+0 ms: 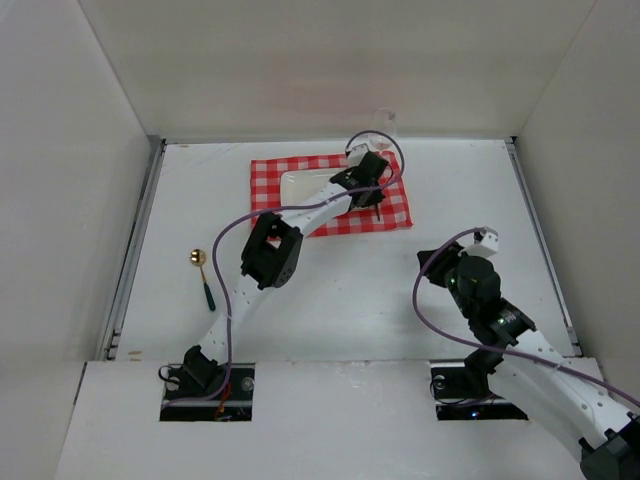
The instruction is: Set the dinner table for one person
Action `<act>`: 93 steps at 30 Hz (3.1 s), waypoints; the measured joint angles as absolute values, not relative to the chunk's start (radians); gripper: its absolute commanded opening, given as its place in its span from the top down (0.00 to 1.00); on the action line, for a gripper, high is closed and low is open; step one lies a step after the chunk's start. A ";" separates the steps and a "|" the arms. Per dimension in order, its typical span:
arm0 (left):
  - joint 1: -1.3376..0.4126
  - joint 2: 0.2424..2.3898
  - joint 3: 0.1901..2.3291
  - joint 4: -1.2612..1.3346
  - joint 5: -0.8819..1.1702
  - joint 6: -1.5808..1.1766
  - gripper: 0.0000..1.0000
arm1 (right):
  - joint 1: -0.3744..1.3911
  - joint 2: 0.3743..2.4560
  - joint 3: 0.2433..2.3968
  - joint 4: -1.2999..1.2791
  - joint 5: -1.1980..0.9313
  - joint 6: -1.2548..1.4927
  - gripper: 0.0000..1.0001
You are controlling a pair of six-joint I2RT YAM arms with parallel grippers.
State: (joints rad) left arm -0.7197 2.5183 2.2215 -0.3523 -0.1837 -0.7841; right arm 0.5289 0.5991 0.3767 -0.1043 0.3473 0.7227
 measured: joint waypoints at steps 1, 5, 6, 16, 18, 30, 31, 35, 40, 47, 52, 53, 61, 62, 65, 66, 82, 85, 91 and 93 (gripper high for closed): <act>-0.720 2.522 2.223 -0.350 -0.182 -0.782 0.99 | 0.529 0.598 0.377 -0.104 0.347 0.723 0.61; -0.721 2.526 2.223 -0.352 -0.175 -0.768 0.98 | 0.530 0.594 0.377 -0.104 0.347 0.723 0.60; -0.721 2.526 2.223 -0.352 -0.175 -0.765 0.97 | 0.530 0.594 0.377 -0.104 0.347 0.723 0.60; -0.721 2.532 2.228 -0.346 -0.163 -0.749 0.93 | 0.530 0.582 0.376 -0.104 0.347 0.723 0.60; -0.724 2.538 2.230 -0.340 -0.162 -0.751 0.91 | 0.530 0.580 0.376 -0.104 0.347 0.723 0.60; -0.733 2.543 2.228 -0.310 -0.164 -0.772 0.68 | 0.531 0.574 0.375 -0.104 0.347 0.723 0.58; -0.733 2.537 2.212 -0.292 -0.164 -0.776 0.66 | 0.531 0.574 0.375 -0.104 0.347 0.723 0.58; -0.745 2.487 2.120 -0.241 -0.160 -0.779 0.61 | 0.531 0.574 0.375 -0.104 0.347 0.723 0.58; -0.767 2.371 1.996 -0.208 -0.166 -0.758 0.60 | 0.531 0.566 0.374 -0.104 0.347 0.723 0.58; -0.788 2.042 1.692 -0.087 -0.196 -0.724 0.73 | 0.532 0.549 0.373 -0.103 0.347 0.723 0.58; -0.756 1.709 1.320 -0.014 -0.261 -0.693 0.92 | 0.553 0.555 0.363 -0.101 0.347 0.722 0.79; -0.743 1.647 1.245 -0.012 -0.279 -0.687 0.93 | 0.560 0.560 0.363 -0.098 0.346 0.722 0.84; -0.556 1.147 0.715 -0.204 -0.478 -0.669 0.78 | 0.659 0.660 0.363 -0.056 0.345 0.716 0.80; -0.527 1.102 0.688 -0.245 -0.500 -0.670 0.72 | 0.675 0.673 0.363 -0.044 0.345 0.713 0.78; -0.443 1.014 0.640 -0.343 -0.555 -0.689 0.59 | 0.721 0.714 0.363 -0.007 0.345 0.707 0.73; -0.416 0.994 0.625 -0.367 -0.570 -0.697 0.57 | 0.736 0.728 0.363 0.006 0.345 0.704 0.72; -0.158 1.086 0.487 -0.399 -0.493 -0.760 0.67 | 0.831 0.743 0.363 0.081 0.345 0.685 0.65; -0.150 1.107 0.458 -0.378 -0.463 -0.776 0.69 | 0.837 0.736 0.363 0.081 0.345 0.685 0.64; -0.150 1.121 0.446 -0.294 -0.460 -0.799 0.94 | 0.839 0.714 0.363 0.083 0.345 0.684 0.64; -0.151 1.122 0.441 -0.265 -0.455 -0.801 0.99 | 0.839 0.712 0.363 0.083 0.345 0.684 0.64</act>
State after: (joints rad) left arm -0.1509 1.1225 0.4408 -0.2649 -0.4553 -0.8013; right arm 0.8394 0.7124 0.3634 0.0826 0.3450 0.6842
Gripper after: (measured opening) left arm 0.118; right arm 0.361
